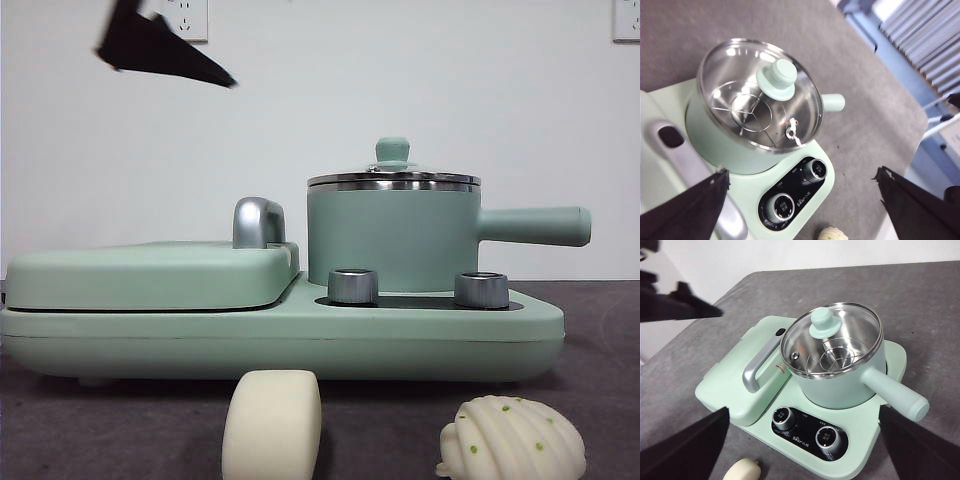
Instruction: Put the buns in a small steamer
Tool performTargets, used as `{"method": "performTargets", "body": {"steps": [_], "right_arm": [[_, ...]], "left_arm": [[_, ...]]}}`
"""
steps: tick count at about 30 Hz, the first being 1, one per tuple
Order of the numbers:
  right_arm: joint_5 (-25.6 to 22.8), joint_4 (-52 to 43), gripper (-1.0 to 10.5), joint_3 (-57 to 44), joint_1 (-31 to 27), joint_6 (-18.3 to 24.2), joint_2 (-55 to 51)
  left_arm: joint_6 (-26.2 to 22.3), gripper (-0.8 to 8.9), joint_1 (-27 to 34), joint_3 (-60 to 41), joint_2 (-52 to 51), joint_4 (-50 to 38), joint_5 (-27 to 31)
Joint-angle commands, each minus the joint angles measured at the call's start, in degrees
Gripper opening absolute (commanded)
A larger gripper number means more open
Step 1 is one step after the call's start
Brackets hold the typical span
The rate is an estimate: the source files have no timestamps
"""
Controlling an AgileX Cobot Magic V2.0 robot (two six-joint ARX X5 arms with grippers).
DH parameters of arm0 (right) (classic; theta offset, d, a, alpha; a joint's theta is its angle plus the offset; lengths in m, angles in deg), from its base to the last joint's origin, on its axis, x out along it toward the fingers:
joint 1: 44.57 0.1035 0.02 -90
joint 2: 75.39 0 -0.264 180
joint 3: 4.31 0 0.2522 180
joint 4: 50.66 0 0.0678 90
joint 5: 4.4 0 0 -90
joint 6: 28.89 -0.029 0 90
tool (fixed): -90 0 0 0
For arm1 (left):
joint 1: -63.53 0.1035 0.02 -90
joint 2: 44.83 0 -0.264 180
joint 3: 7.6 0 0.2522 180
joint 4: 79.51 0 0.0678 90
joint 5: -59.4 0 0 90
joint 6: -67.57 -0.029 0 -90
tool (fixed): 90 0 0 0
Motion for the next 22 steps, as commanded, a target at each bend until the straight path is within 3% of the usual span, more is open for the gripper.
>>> {"method": "performTargets", "body": {"steps": [1, 14, 22], "right_arm": [[0.04, -0.59, 4.8, 0.96, 0.11, 0.24, 0.2], [0.04, -0.55, 4.8, 0.96, 0.11, 0.24, 0.2], [0.04, -0.52, 4.8, 0.96, 0.11, 0.24, 0.2]], "left_arm": [[-3.48, 4.61, -2.05, 9.94, 7.72, 5.25, 1.14], [-11.06, 4.61, -11.58, 40.61, 31.41, 18.91, 18.4], [-12.87, 4.6, -16.22, 44.59, 37.64, 18.67, 26.84]]}}
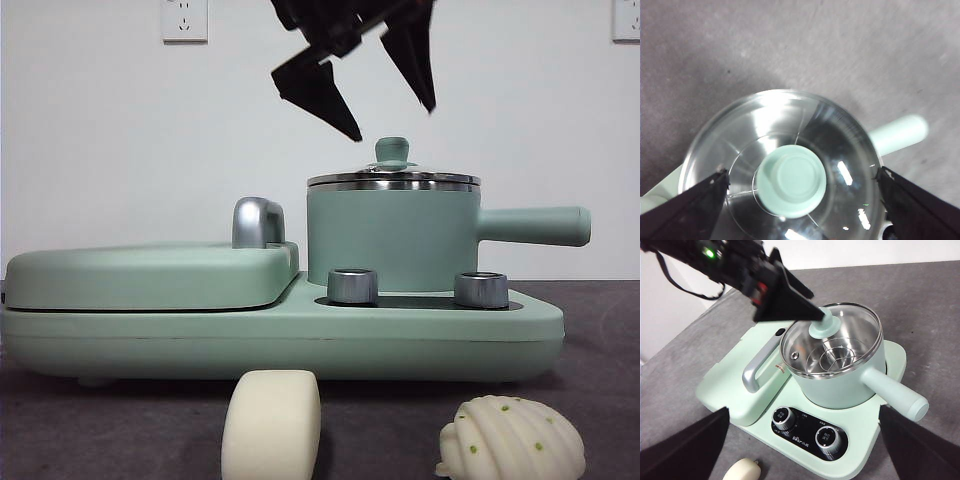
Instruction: Put the buns in a small steamer
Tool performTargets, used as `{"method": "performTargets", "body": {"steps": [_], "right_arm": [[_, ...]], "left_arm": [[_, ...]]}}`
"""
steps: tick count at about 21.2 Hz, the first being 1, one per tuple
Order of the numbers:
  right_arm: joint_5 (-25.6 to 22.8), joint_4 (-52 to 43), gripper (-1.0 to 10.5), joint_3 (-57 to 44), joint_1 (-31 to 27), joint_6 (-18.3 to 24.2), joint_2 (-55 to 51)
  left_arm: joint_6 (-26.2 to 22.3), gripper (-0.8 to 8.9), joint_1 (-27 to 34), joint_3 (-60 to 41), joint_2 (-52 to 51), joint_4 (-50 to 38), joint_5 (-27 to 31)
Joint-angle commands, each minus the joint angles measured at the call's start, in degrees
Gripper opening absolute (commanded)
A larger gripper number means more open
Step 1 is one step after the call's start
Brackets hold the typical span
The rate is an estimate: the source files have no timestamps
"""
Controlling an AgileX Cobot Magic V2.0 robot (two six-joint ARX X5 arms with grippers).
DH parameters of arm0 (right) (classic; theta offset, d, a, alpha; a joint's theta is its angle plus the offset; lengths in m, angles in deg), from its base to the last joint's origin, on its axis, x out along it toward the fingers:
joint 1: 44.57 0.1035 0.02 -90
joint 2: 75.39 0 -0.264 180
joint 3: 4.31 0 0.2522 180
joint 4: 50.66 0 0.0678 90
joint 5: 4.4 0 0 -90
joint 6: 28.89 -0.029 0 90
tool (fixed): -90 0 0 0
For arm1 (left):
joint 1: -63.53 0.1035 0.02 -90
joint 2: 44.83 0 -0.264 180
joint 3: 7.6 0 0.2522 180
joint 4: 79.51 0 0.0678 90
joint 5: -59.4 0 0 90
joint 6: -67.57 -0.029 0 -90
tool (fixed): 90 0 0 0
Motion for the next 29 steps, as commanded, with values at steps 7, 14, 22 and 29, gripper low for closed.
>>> {"method": "performTargets", "body": {"steps": [7, 14, 22, 29], "right_arm": [[0.04, -0.5, 4.8, 0.94, 0.11, 0.24, 0.2], [0.04, -0.5, 4.8, 0.94, 0.11, 0.24, 0.2], [0.04, -0.5, 4.8, 0.94, 0.11, 0.24, 0.2], [0.04, -0.24, 4.8, 0.94, 0.11, 0.24, 0.2]], "left_arm": [[-4.33, 3.28, -1.84, 1.64, 3.37, -0.35, 1.66], [-5.6, 2.14, -1.92, 1.64, 3.43, -0.35, 3.04], [-6.43, 1.82, -1.92, 1.62, 3.45, 0.24, 3.19], [-6.43, 0.55, -1.92, 1.62, 3.93, 0.31, 3.17]]}}
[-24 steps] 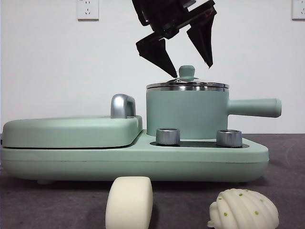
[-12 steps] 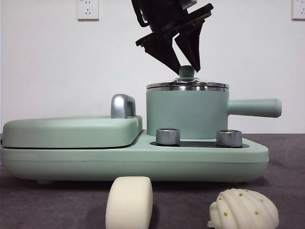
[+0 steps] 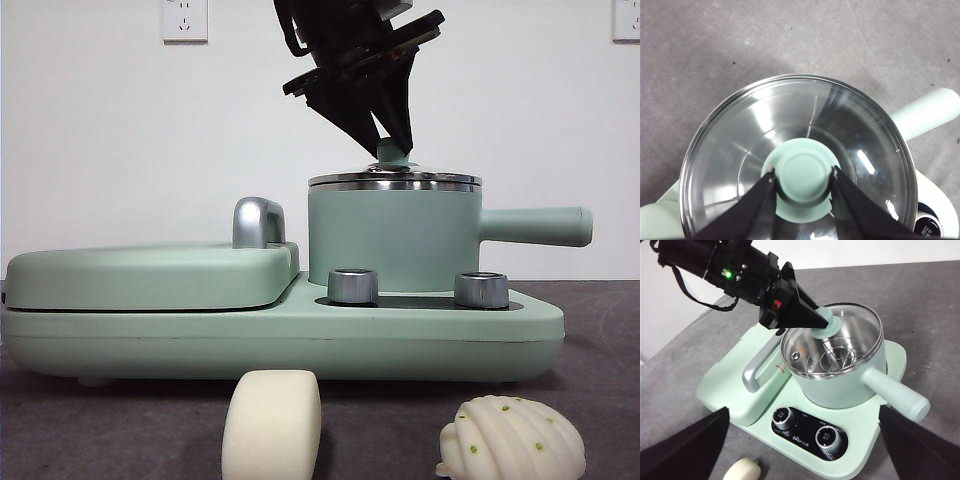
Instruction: Put the buns in a small steamer
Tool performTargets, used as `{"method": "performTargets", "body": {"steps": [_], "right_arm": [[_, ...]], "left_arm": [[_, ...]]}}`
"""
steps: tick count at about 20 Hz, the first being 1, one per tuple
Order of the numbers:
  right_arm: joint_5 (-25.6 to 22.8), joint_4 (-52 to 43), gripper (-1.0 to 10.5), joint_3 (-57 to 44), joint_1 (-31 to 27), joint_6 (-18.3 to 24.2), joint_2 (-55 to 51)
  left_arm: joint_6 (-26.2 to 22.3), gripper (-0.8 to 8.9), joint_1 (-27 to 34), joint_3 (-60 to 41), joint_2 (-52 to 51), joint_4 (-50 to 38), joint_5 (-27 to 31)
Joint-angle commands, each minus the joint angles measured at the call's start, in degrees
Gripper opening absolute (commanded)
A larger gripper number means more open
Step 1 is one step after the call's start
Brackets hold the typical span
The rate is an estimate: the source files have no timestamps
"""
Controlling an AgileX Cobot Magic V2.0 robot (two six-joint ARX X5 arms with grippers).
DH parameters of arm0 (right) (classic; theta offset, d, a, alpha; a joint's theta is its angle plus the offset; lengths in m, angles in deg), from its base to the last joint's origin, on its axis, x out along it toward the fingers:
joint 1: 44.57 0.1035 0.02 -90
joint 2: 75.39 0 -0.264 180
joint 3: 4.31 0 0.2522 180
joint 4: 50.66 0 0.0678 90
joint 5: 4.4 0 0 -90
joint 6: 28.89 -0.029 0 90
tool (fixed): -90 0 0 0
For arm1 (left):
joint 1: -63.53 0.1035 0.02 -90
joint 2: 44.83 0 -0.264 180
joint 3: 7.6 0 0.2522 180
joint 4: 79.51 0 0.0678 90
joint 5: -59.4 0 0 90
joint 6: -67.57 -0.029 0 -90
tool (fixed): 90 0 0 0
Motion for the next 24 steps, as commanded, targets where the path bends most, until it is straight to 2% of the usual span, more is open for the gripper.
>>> {"method": "performTargets", "body": {"steps": [1, 5, 10, 15, 20, 24], "right_arm": [[0.07, -0.11, 4.8, 0.94, 0.11, 0.22, 0.2], [0.07, 0.02, 4.8, 0.94, 0.11, 0.17, 0.2], [0.09, 0.04, 4.8, 0.94, 0.11, 0.13, 0.2], [2.29, 0.37, 4.8, 1.05, 1.27, -3.54, 0.96], [2.73, 2.01, 4.8, 1.81, 9.25, -6.82, 5.49], [-2.45, 1.99, 4.8, 4.31, 20.81, -10.01, 12.72]], "left_arm": [[-0.44, 0.55, -0.68, 1.68, 1.79, 0.07, -0.48], [-0.44, 0.55, -0.68, 3.93, 1.77, 2.47, -0.48], [-0.48, 0.56, -0.63, 12.35, 1.77, 7.5, -0.48], [-0.87, 0.56, 1.53, 20.46, 1.77, 12.79, -0.48], [-1.33, 0.56, 6.71, 22.49, 1.46, 15.12, -0.48], [-1.33, 0.56, 12.0, 22.49, 1.46, 15.52, -0.48]]}}
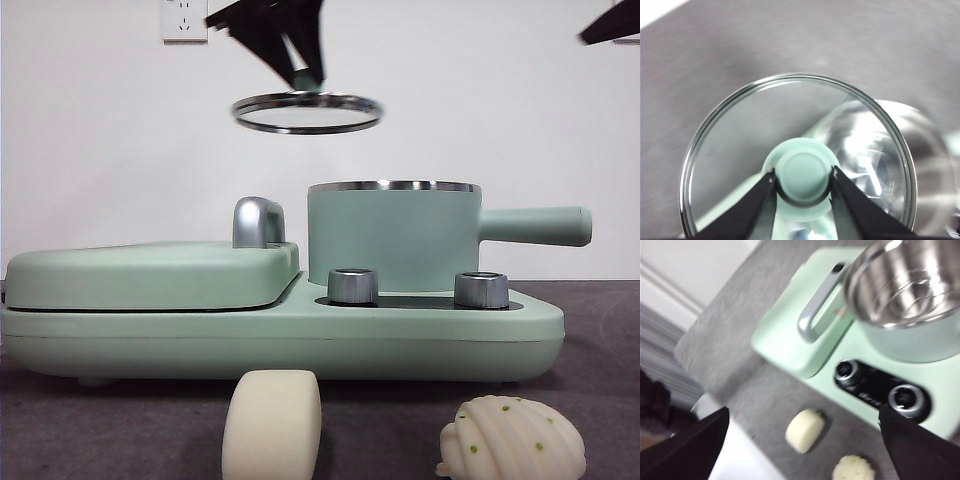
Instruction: Put the buns in a small steamer
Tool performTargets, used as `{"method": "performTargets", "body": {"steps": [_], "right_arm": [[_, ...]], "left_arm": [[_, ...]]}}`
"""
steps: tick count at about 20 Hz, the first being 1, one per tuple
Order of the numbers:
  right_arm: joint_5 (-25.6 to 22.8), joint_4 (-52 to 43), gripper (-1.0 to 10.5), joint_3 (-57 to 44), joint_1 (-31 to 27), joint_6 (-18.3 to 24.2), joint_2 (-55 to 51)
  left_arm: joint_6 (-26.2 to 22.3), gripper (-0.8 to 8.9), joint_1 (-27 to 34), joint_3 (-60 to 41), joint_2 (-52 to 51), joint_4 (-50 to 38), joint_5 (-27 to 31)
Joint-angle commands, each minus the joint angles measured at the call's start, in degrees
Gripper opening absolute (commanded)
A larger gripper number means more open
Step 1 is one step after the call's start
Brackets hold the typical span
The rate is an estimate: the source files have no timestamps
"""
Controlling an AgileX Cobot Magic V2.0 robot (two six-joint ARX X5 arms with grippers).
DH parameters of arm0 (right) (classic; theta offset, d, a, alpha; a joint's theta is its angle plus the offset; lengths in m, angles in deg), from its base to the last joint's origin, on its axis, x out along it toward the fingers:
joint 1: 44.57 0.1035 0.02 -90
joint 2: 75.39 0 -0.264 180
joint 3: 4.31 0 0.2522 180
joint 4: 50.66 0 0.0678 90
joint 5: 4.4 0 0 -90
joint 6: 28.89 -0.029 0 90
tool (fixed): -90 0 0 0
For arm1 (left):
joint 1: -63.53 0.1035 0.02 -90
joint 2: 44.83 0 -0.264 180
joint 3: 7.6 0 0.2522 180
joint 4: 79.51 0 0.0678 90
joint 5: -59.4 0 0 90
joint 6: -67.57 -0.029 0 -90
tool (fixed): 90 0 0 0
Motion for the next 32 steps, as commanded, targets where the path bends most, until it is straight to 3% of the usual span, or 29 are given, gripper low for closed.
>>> {"method": "performTargets", "body": {"steps": [1, 7, 13, 16, 19, 29, 32], "right_arm": [[-4.13, -0.39, 4.8, 2.86, 7.26, -3.41, 4.5], [-16.63, -0.26, 4.8, 8.94, 25.4, -11.98, 20.44], [-24.57, 3.32, 4.8, 13.88, 34.75, -15.96, 37.77], [-25.57, 7.76, 4.8, 16.57, 36.09, -15.93, 46.03], [-25.18, 5.68, 4.8, 17.51, 36.96, -15.74, 51.32], [-24.76, 1.4, 4.2, 17.53, 37.68, -15.47, 56.7], [-24.92, 1.25, 3.5, 17.53, 37.73, -15.47, 57.42]], "left_arm": [[-0.68, 0.56, 2.25, 2.49, 0.17, -1.16, -0.26], [-0.66, 0.56, 10.16, 2.49, 0.17, -1.46, -0.26], [-0.59, 0.56, 16.22, 2.47, 0.17, -1.57, -0.31], [-0.28, 0.56, 17.81, 2.47, 0.17, -1.57, -0.33], [-0.2, 0.56, 18.38, 2.47, 0.17, -1.57, -0.33], [-0.17, 0.56, 18.38, 2.47, 0.17, -1.88, -0.33], [-0.17, 0.56, 18.38, 2.47, 0.17, -1.88, -0.33]]}}
